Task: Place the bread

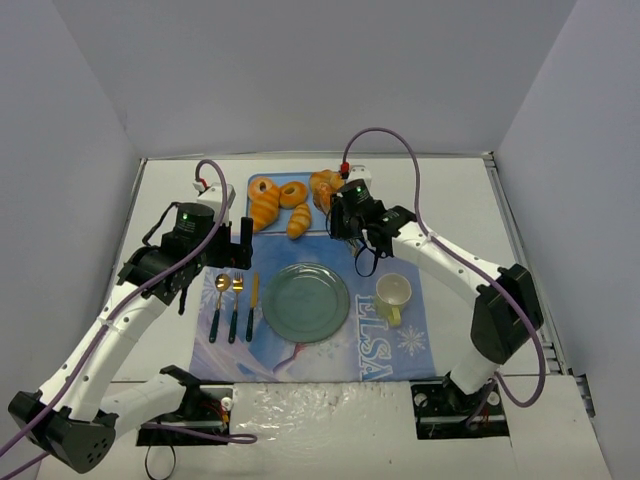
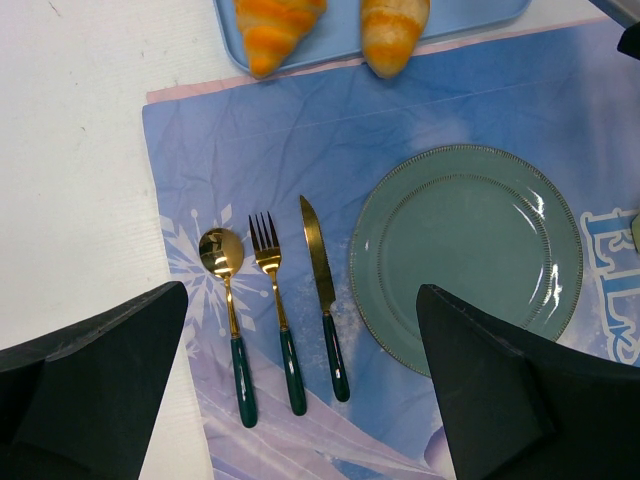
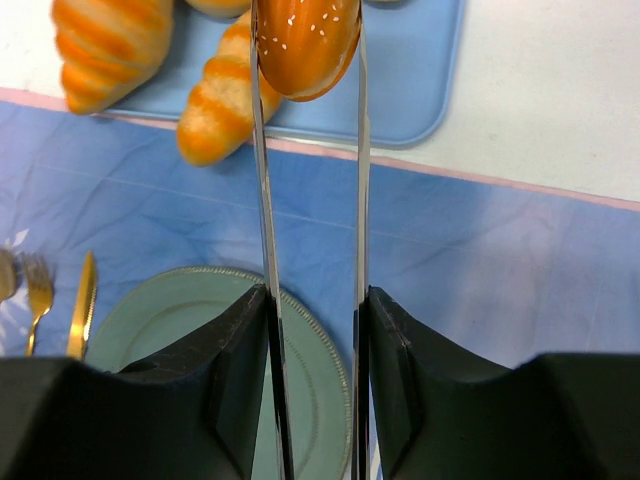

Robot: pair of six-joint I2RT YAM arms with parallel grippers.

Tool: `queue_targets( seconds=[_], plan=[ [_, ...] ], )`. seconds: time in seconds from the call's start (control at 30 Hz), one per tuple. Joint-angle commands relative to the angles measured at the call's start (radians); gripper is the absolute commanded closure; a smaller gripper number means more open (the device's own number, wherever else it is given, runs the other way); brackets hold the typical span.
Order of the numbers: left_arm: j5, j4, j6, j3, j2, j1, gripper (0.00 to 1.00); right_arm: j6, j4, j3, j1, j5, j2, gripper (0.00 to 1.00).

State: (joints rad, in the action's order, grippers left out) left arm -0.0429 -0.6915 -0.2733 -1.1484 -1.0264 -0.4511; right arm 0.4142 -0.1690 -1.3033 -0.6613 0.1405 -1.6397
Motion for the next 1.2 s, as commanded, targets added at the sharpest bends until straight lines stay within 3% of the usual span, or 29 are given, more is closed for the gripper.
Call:
queue_targets(
  seconds=[0.0, 0.37, 0.7, 1.17],
  plan=[
    [-0.009, 0.041, -0.004, -0.017, 0.014, 0.006, 0.03, -0.027, -0.012, 0.004, -0.026, -0.083, 0.112, 0.75],
    [-0.004, 0.043, -0.004, -0.019, 0.015, 0.006, 0.03, -0.071, -0.12, 0.102, -0.089, -0.296, 0.274, 0.73],
    [-0.003, 0.044, -0.006, -0.017, 0.014, 0.007, 0.03, -0.053, -0.146, 0.191, -0.219, -0.261, 0.288, 0.73],
    [-0.006, 0.043, -0.006, -0.017, 0.011, 0.006, 0.03, -0.022, -0.145, 0.232, -0.327, -0.122, 0.191, 0.71]
  ],
)
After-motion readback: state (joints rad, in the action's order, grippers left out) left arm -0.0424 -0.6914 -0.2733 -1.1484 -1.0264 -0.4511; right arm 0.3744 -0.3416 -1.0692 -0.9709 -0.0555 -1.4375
